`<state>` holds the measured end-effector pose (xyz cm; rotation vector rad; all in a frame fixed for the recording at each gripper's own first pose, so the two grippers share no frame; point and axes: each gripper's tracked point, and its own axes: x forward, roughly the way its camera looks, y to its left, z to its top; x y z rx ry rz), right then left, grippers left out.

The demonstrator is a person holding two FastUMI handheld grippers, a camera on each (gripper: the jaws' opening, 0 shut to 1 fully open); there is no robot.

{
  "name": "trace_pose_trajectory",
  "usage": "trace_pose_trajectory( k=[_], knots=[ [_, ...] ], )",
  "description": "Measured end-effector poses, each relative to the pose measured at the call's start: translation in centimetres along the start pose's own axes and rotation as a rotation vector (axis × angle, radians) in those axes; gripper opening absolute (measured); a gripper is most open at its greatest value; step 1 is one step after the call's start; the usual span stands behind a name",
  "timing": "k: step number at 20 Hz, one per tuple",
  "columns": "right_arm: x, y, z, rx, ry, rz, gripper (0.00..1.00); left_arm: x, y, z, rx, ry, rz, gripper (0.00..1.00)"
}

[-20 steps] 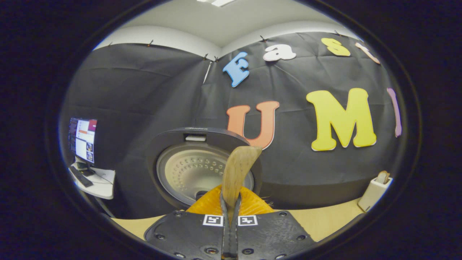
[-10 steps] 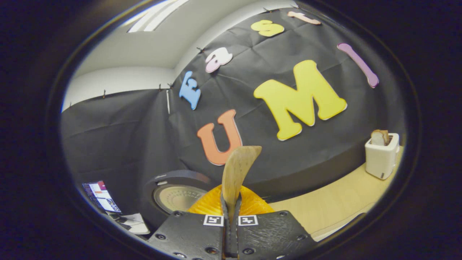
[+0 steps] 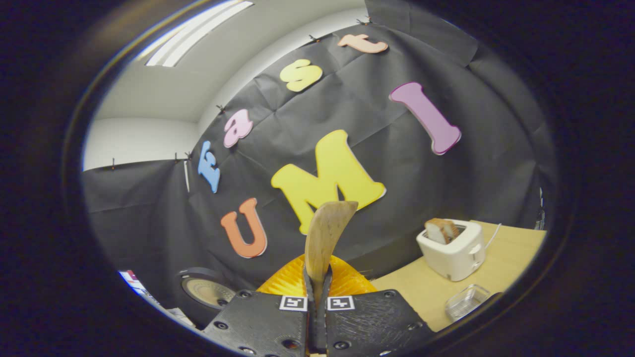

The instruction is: Close the left gripper, press the button to open the rice cooker; take a wooden spoon from the chopstick holder with the right hand, scoop a spoonful of rice and pour it into the rice cooker, then put the wooden spoon back into the chopstick holder.

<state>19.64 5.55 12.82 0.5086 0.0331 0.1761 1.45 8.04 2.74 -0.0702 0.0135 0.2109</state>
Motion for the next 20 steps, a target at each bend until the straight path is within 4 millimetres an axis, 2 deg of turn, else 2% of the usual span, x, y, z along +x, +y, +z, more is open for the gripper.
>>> trace_pose_trajectory(
  k=[3,5,8,10,14,20],
  knots=[
    [-1.0,-5.8,2.3,-0.045,-0.032,-0.082,0.00,0.5,-3.2,0.4,0.021,-0.006,-0.033,0.98],
    [-1.4,-9.0,2.9,-0.085,-0.042,-0.122,0.00,0.7,-4.9,0.3,0.033,-0.004,-0.058,0.98],
    [-1.1,-13.6,2.3,-0.112,-0.021,-0.185,0.00,0.9,-6.4,0.0,0.031,0.010,-0.083,0.98],
    [-0.9,-16.1,0.8,-0.122,0.007,-0.219,0.00,0.9,-6.6,-0.2,0.032,0.016,-0.087,0.98],
    [-0.5,-19.0,-1.8,-0.149,0.029,-0.258,0.01,1.1,-7.4,-0.2,0.043,0.021,-0.084,0.98],
    [-0.1,-20.9,-4.2,-0.197,0.031,-0.282,0.00,1.1,-7.0,-0.4,0.028,0.021,-0.080,0.98]
  ],
)
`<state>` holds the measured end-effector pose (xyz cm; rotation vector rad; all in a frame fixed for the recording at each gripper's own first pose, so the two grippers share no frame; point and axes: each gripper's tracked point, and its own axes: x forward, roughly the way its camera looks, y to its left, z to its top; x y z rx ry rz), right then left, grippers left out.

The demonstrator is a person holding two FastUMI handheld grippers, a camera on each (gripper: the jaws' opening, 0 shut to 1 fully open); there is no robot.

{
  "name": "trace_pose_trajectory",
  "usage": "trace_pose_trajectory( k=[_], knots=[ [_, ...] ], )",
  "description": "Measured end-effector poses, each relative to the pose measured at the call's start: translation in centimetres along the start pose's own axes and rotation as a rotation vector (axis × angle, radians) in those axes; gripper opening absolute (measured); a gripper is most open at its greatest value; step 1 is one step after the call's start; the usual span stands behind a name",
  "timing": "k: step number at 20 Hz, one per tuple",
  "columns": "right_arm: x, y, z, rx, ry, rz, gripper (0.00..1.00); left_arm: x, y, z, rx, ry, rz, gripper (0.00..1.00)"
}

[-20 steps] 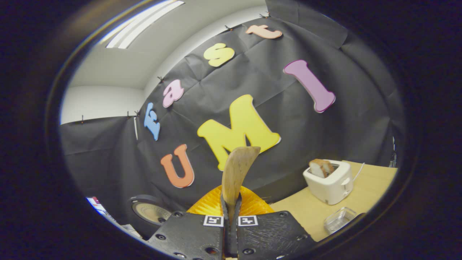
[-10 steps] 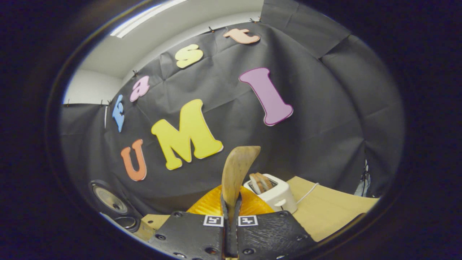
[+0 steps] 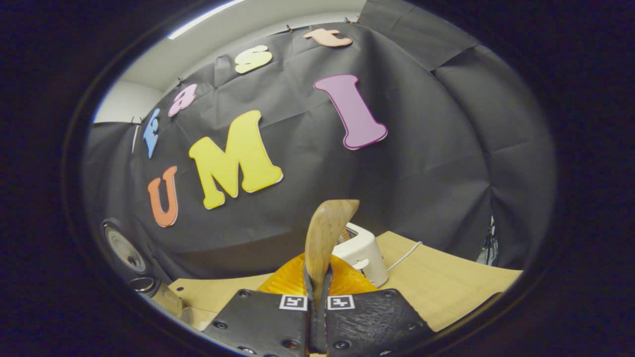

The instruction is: Close the left gripper, press the button to open the rice cooker; take a wooden spoon from the chopstick holder with the right hand, scoop a spoonful of rice and pour it into the rice cooker, then put the wooden spoon back into the chopstick holder.

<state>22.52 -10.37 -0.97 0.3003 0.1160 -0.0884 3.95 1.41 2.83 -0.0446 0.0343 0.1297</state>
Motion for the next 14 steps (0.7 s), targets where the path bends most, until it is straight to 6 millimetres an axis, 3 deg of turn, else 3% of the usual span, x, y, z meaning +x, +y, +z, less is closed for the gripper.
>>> trace_pose_trajectory(
  k=[8,14],
  knots=[
    [-0.1,0.4,-3.5,-0.096,-0.007,0.004,0.01,-0.3,2.1,-0.5,-0.028,0.010,0.025,0.98],
    [-0.2,0.3,-3.8,-0.103,-0.015,-0.014,0.11,-0.6,3.9,-0.7,-0.032,0.015,0.054,0.98]
  ],
)
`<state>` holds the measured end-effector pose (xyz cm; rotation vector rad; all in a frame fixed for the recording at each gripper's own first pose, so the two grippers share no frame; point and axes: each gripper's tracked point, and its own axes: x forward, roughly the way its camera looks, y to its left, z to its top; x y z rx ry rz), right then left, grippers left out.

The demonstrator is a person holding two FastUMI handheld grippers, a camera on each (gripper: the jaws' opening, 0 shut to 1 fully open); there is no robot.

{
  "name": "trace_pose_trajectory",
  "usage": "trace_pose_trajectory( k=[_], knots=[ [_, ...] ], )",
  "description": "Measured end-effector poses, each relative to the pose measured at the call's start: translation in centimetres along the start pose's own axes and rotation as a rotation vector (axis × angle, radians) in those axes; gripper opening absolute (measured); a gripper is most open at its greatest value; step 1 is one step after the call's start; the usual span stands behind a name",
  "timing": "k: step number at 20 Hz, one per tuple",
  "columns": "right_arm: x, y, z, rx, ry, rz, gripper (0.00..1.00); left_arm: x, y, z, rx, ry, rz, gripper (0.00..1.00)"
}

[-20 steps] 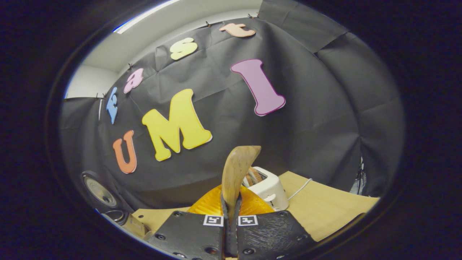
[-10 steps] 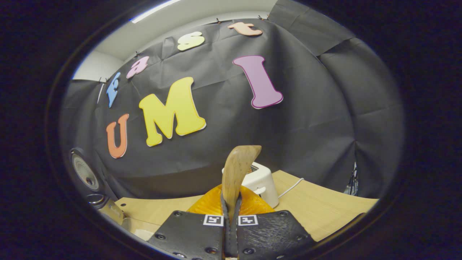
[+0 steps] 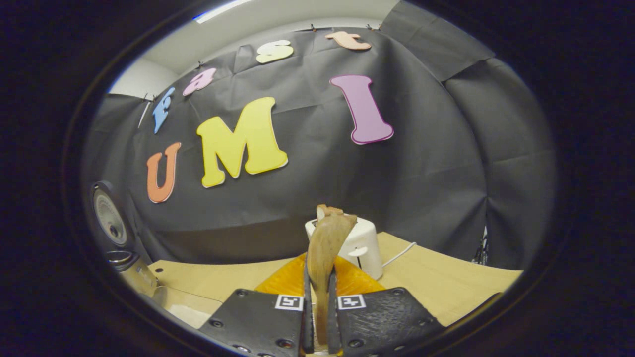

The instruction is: Close the left gripper, press the button to open the rice cooker; take a wooden spoon from the chopstick holder with the right hand, scoop a spoonful of rice and pour it into the rice cooker, then put the wooden spoon back into the chopstick holder.

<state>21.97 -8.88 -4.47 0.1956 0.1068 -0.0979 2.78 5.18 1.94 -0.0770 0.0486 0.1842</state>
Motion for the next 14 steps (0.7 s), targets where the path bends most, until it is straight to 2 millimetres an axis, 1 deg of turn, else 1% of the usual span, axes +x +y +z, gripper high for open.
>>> trace_pose_trajectory(
  k=[2,3,4,5,6,7,9,10,11,12,13,14],
  knots=[
    [-0.4,0.3,1.2,-0.017,-0.034,0.006,0.19,0.2,0.0,-0.1,-0.014,0.006,-0.005,0.98],
    [-0.7,0.2,2.1,-0.029,-0.060,0.003,0.31,0.2,0.0,-0.1,-0.021,0.008,-0.009,0.98],
    [-1.1,0.2,2.7,-0.042,-0.091,0.002,0.34,0.2,-0.1,-0.1,-0.025,0.009,-0.013,0.98],
    [-1.6,0.3,3.5,-0.057,-0.120,-0.002,0.41,0.0,-0.1,-0.1,-0.027,0.010,-0.017,0.98],
    [-2.1,0.4,4.5,-0.071,-0.146,-0.005,0.61,0.0,0.0,0.1,-0.027,0.007,-0.020,0.98],
    [-2.6,0.6,5.2,-0.084,-0.171,-0.005,0.66,0.2,0.1,0.4,-0.025,0.004,-0.021,0.98],
    [-3.8,0.9,6.5,-0.111,-0.210,-0.002,0.65,0.1,0.3,0.9,-0.018,-0.004,-0.026,0.98],
    [-4.5,1.0,6.9,-0.117,-0.221,0.006,0.72,0.1,0.4,1.4,-0.017,-0.010,-0.030,0.98],
    [-5.2,1.5,7.1,-0.118,-0.225,0.016,0.71,0.3,0.5,1.9,-0.014,-0.016,-0.036,0.98],
    [-5.8,1.6,7.1,-0.113,-0.220,0.024,0.72,0.5,0.6,2.4,-0.012,-0.013,-0.046,0.98],
    [-6.2,1.7,6.8,-0.106,-0.207,0.033,0.78,0.4,0.5,3.0,-0.012,-0.011,-0.056,0.98],
    [-6.7,1.5,6.5,-0.095,-0.191,0.031,0.78,0.6,0.5,3.8,-0.012,-0.009,-0.069,0.98]
  ],
)
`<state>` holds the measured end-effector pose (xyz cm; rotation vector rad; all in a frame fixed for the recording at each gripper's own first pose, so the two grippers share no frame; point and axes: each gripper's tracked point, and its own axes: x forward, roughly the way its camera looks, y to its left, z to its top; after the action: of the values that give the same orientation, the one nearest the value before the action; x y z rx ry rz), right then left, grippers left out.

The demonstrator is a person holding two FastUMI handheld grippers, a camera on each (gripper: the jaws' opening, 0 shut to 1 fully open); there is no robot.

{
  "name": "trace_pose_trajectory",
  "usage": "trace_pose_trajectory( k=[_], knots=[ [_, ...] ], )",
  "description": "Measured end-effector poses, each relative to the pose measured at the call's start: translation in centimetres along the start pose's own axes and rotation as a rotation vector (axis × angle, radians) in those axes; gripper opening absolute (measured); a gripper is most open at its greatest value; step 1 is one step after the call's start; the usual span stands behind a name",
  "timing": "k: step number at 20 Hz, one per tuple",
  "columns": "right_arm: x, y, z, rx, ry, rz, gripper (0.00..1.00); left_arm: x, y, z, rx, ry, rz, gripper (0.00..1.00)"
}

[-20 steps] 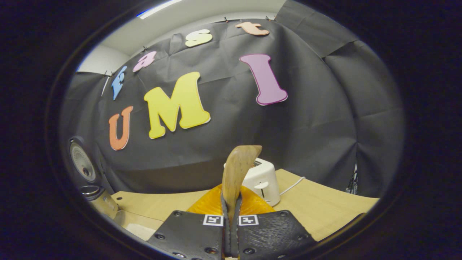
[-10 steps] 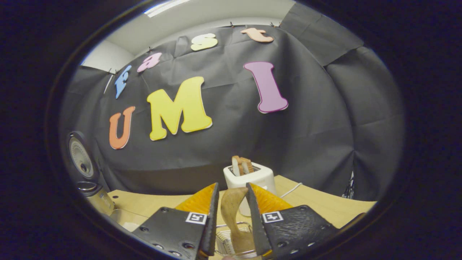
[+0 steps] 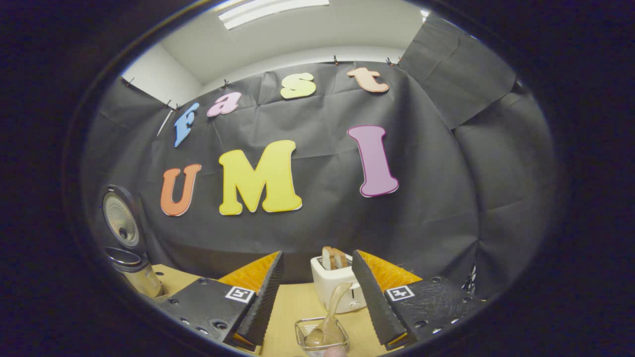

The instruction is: Close the left gripper, press the button to open the rice cooker; take a wooden spoon from the chopstick holder with the right hand, scoop a spoonful of rice and pour it into the rice cooker, then put the wooden spoon back into the chopstick holder.

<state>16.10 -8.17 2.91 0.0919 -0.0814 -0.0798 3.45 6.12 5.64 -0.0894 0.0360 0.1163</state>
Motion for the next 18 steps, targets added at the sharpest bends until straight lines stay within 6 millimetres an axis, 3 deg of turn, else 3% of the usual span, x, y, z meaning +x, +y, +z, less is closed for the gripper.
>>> trace_pose_trajectory(
  k=[7,8,10,12,13,14,15,18],
  knots=[
    [-4.6,0.4,0.6,-0.010,-0.012,0.036,0.87,3.4,2.2,8.0,0.053,-0.020,-0.024,0.98],
    [-5.0,0.5,0.6,-0.015,-0.013,0.044,0.84,4.0,2.8,9.3,0.069,-0.029,-0.016,0.98],
    [-5.8,0.9,0.5,-0.035,-0.015,0.061,0.89,5.9,4.0,11.6,0.082,-0.039,0.009,1.00],
    [-6.6,1.1,0.6,-0.042,-0.015,0.079,0.84,7.9,4.7,12.9,0.068,-0.024,0.029,0.97],
    [-7.1,1.1,0.7,-0.037,-0.015,0.085,0.89,9.2,5.4,13.4,0.081,-0.024,0.054,0.97],
    [-7.5,0.9,0.8,-0.030,-0.018,0.087,0.84,10.2,6.4,14.2,0.109,-0.031,0.083,0.97],
    [-7.7,0.6,0.8,-0.027,-0.023,0.085,0.89,11.3,7.1,15.0,0.139,-0.037,0.103,0.97],
    [-8.8,-0.3,0.9,-0.024,-0.029,0.078,0.89,14.4,7.8,16.6,0.135,-0.019,0.117,0.97]
  ],
)
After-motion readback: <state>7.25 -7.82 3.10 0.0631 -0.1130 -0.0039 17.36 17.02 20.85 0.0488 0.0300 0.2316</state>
